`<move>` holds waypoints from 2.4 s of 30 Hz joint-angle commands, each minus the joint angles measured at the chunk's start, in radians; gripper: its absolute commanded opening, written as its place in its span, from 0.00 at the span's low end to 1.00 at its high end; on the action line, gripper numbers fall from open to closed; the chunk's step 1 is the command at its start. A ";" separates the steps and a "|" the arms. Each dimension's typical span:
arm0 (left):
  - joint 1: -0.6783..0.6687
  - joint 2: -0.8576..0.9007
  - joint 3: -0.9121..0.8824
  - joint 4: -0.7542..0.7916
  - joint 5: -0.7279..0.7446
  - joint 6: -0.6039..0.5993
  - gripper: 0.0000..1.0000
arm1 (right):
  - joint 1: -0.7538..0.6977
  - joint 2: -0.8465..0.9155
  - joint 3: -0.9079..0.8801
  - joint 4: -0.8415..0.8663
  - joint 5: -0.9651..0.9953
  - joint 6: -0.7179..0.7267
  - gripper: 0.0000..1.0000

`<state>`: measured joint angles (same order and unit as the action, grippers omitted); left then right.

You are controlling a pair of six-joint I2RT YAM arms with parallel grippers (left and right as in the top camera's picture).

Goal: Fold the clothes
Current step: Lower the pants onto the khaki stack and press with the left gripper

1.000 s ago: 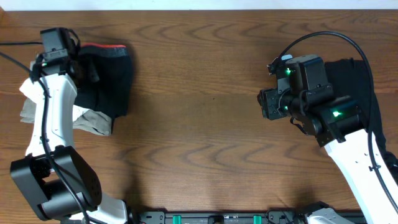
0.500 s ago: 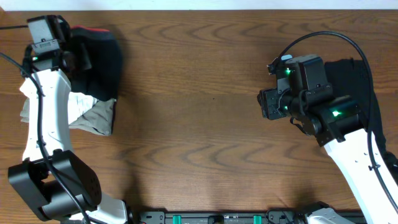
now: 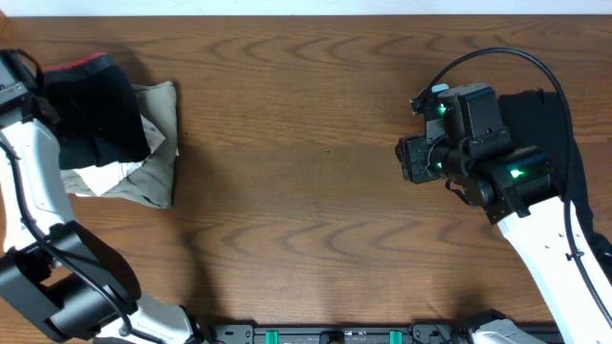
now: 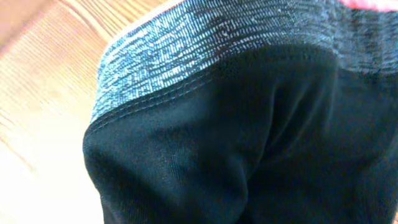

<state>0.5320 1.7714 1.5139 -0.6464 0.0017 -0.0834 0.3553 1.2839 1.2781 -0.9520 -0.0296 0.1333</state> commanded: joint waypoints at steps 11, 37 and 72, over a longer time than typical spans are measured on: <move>0.009 0.017 -0.006 0.087 0.264 -0.029 0.06 | -0.006 0.005 0.003 0.004 0.004 0.008 0.60; 0.003 0.039 -0.007 0.065 0.188 -0.004 0.06 | -0.006 0.012 0.003 -0.003 0.004 0.008 0.61; 0.131 -0.018 0.010 -0.179 0.057 -0.308 0.71 | -0.006 0.012 0.003 -0.059 0.033 0.008 0.63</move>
<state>0.6468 1.8030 1.5120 -0.8261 0.1711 -0.3450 0.3553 1.2896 1.2781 -1.0092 -0.0063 0.1329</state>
